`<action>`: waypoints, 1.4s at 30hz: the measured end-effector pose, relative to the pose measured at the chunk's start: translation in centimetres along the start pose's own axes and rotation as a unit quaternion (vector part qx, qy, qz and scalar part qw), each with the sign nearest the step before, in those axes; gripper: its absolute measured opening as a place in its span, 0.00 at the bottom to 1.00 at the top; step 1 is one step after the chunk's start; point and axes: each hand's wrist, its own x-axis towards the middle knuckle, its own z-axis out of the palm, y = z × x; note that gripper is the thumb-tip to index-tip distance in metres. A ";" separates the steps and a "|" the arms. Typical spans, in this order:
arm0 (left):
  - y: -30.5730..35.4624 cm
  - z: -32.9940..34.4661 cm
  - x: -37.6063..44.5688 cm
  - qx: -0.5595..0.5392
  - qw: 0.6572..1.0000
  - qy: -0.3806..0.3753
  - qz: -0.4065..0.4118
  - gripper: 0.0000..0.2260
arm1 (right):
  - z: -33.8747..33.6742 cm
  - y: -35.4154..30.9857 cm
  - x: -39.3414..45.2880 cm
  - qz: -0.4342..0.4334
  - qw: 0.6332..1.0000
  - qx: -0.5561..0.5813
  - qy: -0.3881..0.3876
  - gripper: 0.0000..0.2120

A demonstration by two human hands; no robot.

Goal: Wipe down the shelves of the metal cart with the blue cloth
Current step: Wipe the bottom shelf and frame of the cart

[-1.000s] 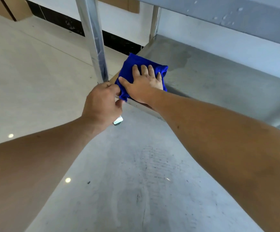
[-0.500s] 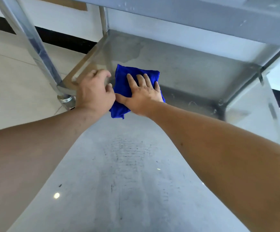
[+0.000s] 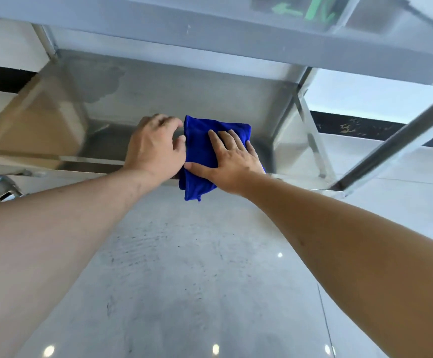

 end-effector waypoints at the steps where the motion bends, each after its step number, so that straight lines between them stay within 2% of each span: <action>1: 1.0 0.7 0.1 -0.007 1.000 -0.009 0.004 0.10 | -0.3 1.3 -0.5 0.009 1.000 -0.001 -0.001 0.55; 11: 8.0 5.1 1.1 -0.021 0.994 -0.066 0.089 0.10 | -3.5 11.5 -6.1 0.088 0.996 -0.001 -0.013 0.60; 19: 9.7 6.5 0.5 -0.025 0.985 -0.096 0.138 0.11 | -3.0 14.4 -10.5 0.089 0.994 -0.011 0.067 0.50; 29: 6.1 5.1 0.2 -0.020 0.989 -0.091 0.118 0.10 | -0.8 10.3 -11.0 0.134 0.979 -0.011 0.154 0.47; 42: -0.8 1.4 0.8 0.018 0.999 -0.032 0.024 0.11 | 2.7 -1.1 -6.8 0.030 0.984 -0.030 0.175 0.41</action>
